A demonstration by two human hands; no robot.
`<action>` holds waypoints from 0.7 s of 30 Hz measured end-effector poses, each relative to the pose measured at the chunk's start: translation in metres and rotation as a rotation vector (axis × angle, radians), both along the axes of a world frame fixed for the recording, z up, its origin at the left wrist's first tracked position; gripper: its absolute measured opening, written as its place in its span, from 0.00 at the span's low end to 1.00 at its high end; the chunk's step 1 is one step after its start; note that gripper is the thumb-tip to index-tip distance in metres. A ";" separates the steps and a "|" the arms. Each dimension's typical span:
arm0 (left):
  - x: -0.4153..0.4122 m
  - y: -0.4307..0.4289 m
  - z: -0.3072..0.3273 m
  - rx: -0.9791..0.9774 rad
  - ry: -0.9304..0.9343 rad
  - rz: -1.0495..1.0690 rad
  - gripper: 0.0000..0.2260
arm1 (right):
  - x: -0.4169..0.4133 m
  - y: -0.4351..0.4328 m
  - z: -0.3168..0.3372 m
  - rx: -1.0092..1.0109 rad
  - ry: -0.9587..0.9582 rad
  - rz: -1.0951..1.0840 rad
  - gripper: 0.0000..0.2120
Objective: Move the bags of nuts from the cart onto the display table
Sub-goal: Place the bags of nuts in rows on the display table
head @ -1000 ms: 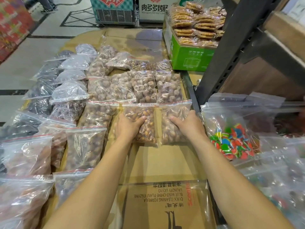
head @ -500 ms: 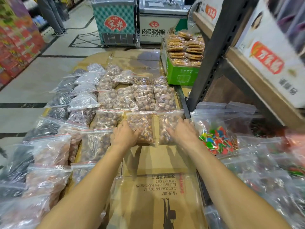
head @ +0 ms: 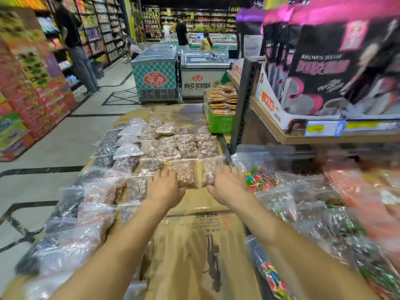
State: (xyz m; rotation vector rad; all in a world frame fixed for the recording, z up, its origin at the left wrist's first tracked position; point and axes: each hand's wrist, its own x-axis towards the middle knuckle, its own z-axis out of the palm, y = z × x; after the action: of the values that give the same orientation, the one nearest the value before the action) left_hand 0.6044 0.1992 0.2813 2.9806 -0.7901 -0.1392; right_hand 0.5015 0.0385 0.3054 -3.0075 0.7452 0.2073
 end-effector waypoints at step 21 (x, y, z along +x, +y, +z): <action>-0.108 0.112 0.044 -0.068 -0.056 -0.315 0.31 | -0.144 0.159 0.039 -0.080 -0.062 -0.281 0.32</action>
State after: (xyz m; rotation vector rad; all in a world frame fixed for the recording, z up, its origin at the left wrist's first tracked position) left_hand 0.4965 0.3110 0.3248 2.7867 -1.2401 -0.0398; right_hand 0.3574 0.1973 0.3439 -2.9190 1.1800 0.0754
